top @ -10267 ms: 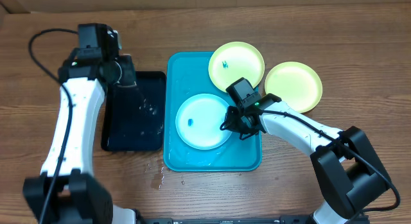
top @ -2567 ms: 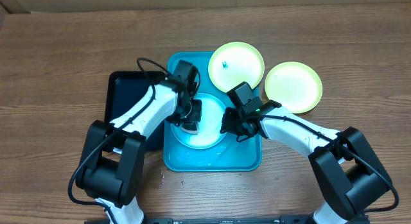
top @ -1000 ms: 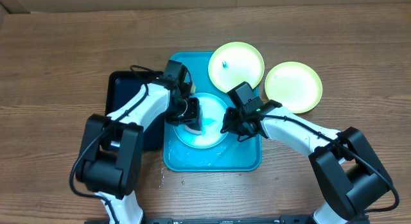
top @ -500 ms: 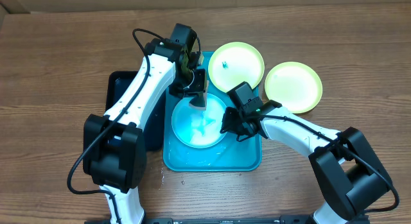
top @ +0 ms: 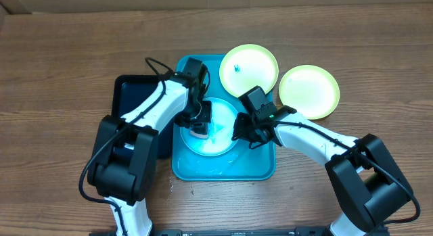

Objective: Clean dirty plates on tray and stack at the side
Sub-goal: 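Keep scrubbing the light blue plate in circles with the left gripper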

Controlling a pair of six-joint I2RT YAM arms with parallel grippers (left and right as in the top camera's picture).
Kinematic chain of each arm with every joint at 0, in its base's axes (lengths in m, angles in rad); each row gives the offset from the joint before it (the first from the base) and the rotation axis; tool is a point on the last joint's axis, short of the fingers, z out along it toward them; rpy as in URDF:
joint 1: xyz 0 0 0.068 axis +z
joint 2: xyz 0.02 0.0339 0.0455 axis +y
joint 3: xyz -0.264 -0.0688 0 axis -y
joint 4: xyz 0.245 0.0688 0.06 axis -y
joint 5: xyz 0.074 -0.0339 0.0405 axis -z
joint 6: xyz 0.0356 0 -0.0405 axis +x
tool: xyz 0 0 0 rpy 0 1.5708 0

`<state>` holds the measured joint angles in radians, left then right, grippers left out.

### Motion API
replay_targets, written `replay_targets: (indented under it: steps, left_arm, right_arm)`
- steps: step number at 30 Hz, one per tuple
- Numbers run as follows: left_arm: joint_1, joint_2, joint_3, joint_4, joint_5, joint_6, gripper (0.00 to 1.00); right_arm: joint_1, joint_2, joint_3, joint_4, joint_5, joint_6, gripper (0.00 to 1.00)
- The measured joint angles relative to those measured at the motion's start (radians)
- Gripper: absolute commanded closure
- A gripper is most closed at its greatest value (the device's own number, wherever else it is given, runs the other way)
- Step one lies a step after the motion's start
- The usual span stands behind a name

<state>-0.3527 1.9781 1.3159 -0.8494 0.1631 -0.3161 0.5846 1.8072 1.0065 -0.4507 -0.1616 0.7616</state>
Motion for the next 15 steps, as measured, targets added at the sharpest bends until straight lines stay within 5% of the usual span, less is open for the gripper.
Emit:
replay_targets:
  steps: [8, 15]
  left_arm:
    - [-0.007, -0.013, -0.065, 0.174, 0.243, 0.000, 0.96]
    - [-0.005, 0.002, 0.095, -0.068, 0.318, 0.017, 0.96]
  right_arm:
    - [-0.002, 0.000, -0.001, -0.005, 0.012, 0.000, 0.96]
    - [0.000, 0.000, -0.001, 0.005, 0.001, 0.000, 0.96]
